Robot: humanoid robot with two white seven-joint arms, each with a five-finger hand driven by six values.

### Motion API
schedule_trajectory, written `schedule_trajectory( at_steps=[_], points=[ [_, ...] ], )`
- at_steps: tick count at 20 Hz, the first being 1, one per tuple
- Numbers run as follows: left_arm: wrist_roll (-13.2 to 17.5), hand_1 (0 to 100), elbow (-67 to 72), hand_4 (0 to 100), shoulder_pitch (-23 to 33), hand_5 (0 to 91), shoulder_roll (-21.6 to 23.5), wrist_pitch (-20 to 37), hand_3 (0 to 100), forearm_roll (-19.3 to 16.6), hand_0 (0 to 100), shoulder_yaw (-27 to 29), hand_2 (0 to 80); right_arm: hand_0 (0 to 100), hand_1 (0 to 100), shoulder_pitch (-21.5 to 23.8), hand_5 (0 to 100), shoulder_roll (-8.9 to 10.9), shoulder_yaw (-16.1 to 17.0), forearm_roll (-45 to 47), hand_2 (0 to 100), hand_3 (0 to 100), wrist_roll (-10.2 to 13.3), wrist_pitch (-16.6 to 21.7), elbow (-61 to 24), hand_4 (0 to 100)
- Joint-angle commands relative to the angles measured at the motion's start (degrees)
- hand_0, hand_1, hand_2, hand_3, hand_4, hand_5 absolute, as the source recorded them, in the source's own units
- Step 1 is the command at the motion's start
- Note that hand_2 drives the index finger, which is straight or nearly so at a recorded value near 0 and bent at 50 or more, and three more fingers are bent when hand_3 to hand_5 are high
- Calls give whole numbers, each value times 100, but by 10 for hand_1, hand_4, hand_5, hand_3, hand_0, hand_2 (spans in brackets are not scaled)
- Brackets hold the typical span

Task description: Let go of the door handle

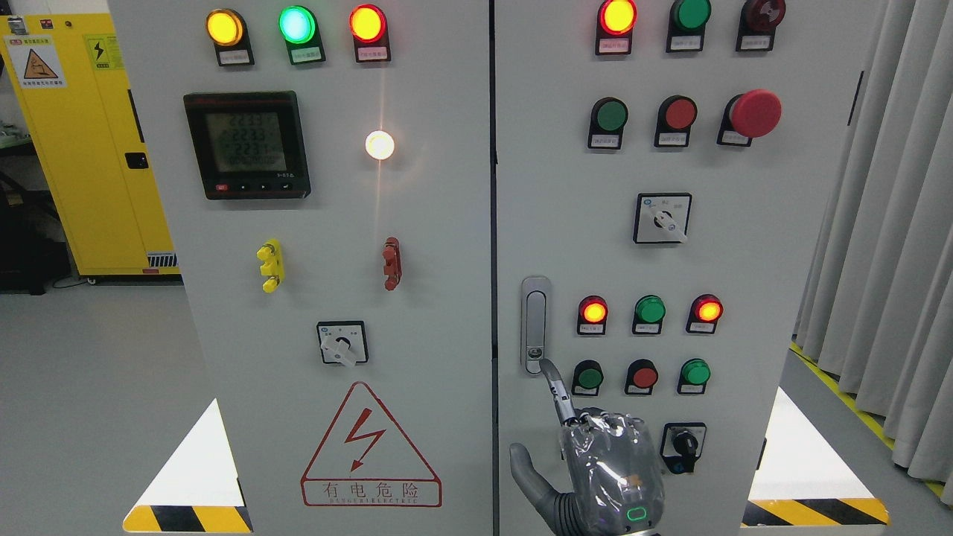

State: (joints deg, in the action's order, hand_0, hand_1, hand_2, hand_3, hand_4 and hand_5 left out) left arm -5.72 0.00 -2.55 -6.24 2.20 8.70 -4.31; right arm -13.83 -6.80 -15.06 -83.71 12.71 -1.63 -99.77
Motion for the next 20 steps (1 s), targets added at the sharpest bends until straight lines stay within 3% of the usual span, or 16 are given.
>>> schedule_trajectory(
  at_steps=[1, 20],
  points=[
    [1, 556, -70, 0, 0, 0, 0, 0, 0, 0, 120, 0, 0, 449, 359, -119, 1000, -5, -32, 3, 0, 1000, -6, -4, 221, 1000],
    [1, 556, -70, 0, 0, 0, 0, 0, 0, 0, 120, 0, 0, 459, 352, -296, 1000, -49, -41, -5, 0, 1000, 21, -40, 388, 1000]
  ],
)
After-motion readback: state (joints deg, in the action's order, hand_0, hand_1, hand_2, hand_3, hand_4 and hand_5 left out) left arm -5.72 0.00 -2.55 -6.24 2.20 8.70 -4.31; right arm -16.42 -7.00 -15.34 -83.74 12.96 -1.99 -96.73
